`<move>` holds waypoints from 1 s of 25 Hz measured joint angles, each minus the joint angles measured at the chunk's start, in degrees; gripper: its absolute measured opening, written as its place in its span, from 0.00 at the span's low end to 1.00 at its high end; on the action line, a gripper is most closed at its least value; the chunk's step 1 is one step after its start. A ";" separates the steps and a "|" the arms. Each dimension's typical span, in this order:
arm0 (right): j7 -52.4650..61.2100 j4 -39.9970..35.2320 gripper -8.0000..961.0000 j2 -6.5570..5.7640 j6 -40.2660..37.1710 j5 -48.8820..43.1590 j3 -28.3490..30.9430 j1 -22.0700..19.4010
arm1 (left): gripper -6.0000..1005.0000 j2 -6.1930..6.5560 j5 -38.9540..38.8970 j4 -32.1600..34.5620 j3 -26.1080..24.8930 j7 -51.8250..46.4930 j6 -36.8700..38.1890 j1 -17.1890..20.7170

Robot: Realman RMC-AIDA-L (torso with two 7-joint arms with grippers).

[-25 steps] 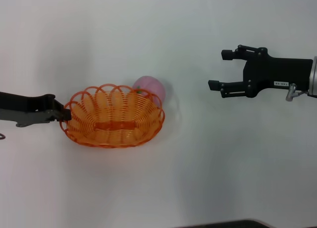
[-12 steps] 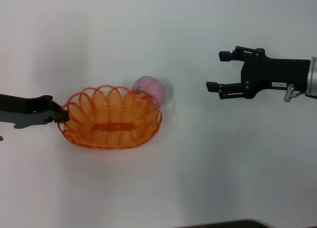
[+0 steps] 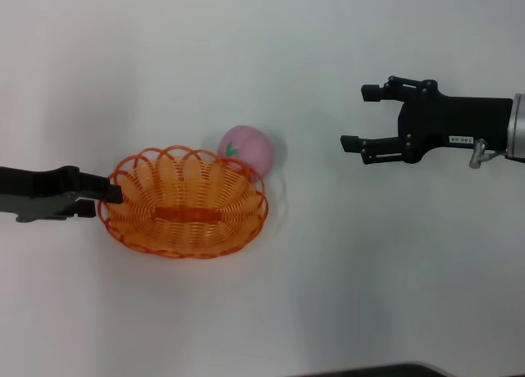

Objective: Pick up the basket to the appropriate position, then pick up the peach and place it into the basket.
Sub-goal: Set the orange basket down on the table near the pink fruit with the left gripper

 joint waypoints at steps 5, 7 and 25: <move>0.00 0.02 0.98 0.08 -0.06 0.01 -0.04 0.09 | 0.59 0.27 -0.27 0.00 -1.67 1.68 0.38 0.46; 0.00 0.10 0.98 0.09 -0.02 0.01 -0.04 0.14 | 0.65 0.28 -1.26 -0.03 -3.80 4.87 1.05 0.55; 0.00 0.74 0.98 0.24 0.51 0.07 -0.04 0.64 | 0.88 -0.19 -24.80 -13.89 -15.65 76.96 3.39 10.60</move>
